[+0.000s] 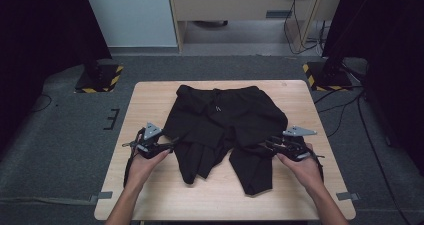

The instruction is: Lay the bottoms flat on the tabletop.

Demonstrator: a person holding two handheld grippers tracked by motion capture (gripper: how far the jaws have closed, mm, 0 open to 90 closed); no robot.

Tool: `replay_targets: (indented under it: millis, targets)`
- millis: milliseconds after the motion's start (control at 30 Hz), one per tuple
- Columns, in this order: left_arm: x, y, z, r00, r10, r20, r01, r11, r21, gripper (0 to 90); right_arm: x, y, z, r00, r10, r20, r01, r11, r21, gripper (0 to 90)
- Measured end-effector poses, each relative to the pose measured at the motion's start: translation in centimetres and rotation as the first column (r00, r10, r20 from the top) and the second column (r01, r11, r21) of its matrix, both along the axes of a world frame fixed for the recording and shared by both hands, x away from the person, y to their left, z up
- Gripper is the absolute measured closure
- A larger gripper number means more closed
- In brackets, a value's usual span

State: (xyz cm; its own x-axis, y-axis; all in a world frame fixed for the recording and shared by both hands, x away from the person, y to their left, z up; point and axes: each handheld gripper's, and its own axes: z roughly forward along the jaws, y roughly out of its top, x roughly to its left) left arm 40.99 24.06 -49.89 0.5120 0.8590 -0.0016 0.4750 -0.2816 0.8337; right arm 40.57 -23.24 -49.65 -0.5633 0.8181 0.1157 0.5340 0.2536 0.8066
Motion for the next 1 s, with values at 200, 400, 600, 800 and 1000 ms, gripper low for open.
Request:
replay_targets:
  millis: [200,400,600,800,1000]
  targets:
    - [0.4,-0.8,-0.7,0.9999,-0.006,-0.011,0.006,1.0,0.0,26.9,0.8,-0.3,-0.2,0.9989,-0.043,0.016,0.044,0.999,-0.011,62.2]
    - [0.9,-1.6,-1.2,0.9998,-0.017,-0.014,0.017,0.9998,-0.015,24.9,2.1,0.7,-0.1,0.9996,-0.028,0.001,0.028,0.999,0.033,37.1]
    - [1.7,-2.1,-2.3,0.9984,-0.01,-0.056,0.011,0.9994,0.032,27.0,3.4,4.0,-1.2,0.9985,0.024,-0.049,-0.026,0.999,-0.037,17.8]
    - [2.2,-2.1,-3.2,0.9941,-0.005,-0.108,0.011,0.9983,0.057,38.2,4.1,5.0,-2.6,0.9962,0.031,-0.081,-0.038,0.996,-0.082,37.6]
    - [2.3,-2.1,-3.4,0.9926,0.003,-0.122,0.003,0.9984,0.057,58.7,4.1,5.0,-3.1,0.9951,0.035,-0.093,-0.046,0.991,-0.123,65.2]
